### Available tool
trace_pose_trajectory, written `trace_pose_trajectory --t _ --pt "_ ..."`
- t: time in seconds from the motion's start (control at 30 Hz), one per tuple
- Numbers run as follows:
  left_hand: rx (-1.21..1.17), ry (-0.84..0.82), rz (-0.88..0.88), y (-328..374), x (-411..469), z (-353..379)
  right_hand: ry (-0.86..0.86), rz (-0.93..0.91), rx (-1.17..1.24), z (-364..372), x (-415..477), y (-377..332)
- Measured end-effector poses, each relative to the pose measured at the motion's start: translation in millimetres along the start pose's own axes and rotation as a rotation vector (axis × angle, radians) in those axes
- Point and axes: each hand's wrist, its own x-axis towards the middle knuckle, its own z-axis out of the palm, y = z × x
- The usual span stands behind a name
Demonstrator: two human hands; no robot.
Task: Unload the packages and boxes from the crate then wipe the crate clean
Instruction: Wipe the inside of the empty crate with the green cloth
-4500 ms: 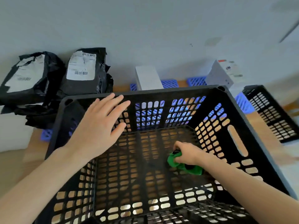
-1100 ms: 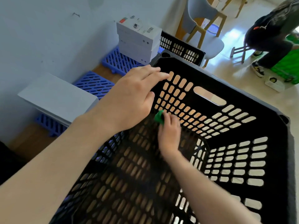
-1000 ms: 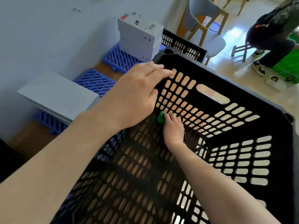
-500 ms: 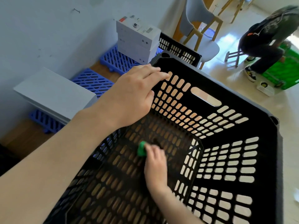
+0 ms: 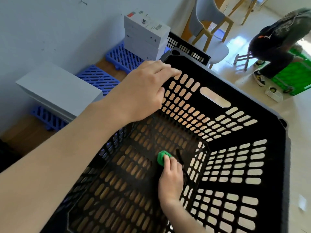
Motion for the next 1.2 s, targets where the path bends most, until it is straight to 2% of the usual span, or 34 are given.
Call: trace_pose_trajectory --t 0.13,0.2,0.37,0.5,0.63,0.8,0.93,1.03,1.13,1.2 --pt "0.003 -0.006 0.006 0 -2 -1 -0.100 -0.077 0.032 4 -47 -15" --pt "0.007 -0.003 0.007 -1 -1 0 -0.094 -0.118 0.048 -1 -40 -14" --pt "-0.003 0.008 0.012 -1 -1 0 0.052 0.172 0.028 -26 60 22" --pt "-0.004 0.012 0.017 -1 -1 1 -0.059 0.277 -0.138 -39 112 65" --pt "-0.005 0.023 0.024 -2 0 2 -0.048 0.330 -0.170 -17 77 49" --pt "0.001 0.027 0.038 -3 0 4 -0.060 0.187 -0.090 -9 -4 17" --pt "0.035 0.008 0.034 -2 1 6 -0.307 0.129 0.034 -17 -56 -13" --pt "0.036 0.011 0.019 -1 1 6 -0.446 0.096 0.038 -22 -70 -27" --pt "0.050 0.034 -0.018 2 1 5 -0.567 0.138 -0.031 -44 -48 -38" --pt "0.063 0.045 -0.037 6 -1 3 -0.737 0.214 0.060 -55 -16 -35"
